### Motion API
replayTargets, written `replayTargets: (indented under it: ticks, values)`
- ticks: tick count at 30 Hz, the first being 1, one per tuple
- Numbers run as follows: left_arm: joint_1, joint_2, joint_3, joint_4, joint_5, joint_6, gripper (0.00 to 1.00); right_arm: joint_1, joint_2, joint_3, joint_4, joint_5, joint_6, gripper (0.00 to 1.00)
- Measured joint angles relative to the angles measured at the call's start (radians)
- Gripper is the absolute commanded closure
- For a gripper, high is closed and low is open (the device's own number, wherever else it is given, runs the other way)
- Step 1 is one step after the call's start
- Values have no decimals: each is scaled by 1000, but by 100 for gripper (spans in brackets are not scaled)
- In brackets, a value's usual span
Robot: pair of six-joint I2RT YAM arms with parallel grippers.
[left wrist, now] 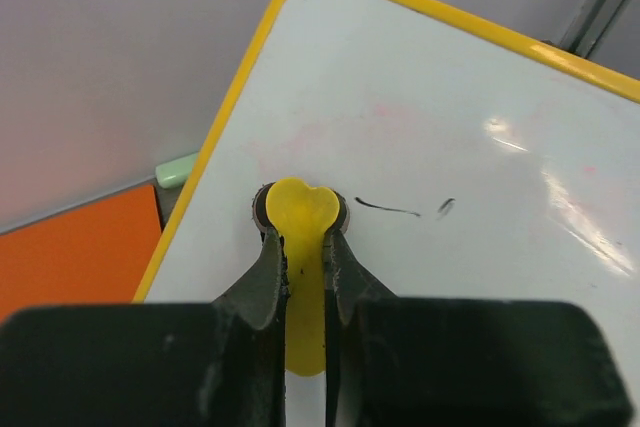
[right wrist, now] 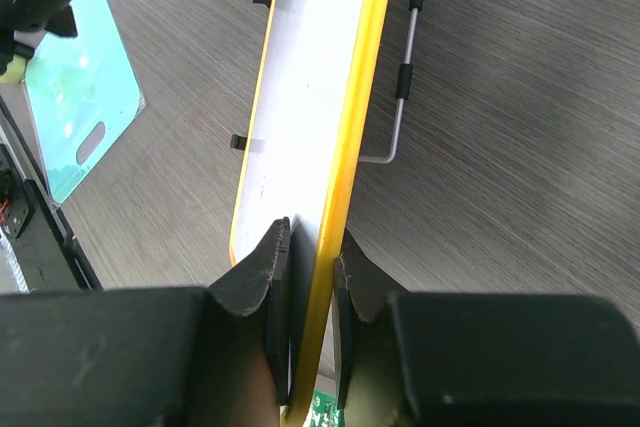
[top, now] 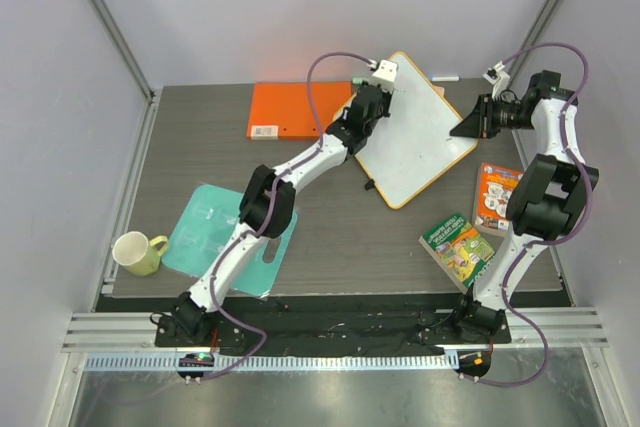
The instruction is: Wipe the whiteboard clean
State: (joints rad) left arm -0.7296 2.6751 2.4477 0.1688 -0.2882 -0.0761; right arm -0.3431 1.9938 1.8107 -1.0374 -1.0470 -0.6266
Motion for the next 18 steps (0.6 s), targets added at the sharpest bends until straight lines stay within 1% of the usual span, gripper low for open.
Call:
replayTargets:
  ticks: [6, 10, 14, 18]
  values:
    - [-50, -2, 0, 26, -6, 64, 100, -4, 0, -5, 0, 2, 0, 99]
    - [-68, -18, -33, 52, -2, 94, 100, -5, 0, -6, 0, 1, 0, 99]
    - [-83, -53, -96, 81, 13, 108, 100, -5, 0, -6, 0, 1, 0, 99]
    - [-111, -118, -216, 130, 36, 108, 100, -5, 0, -6, 0, -2, 0, 99]
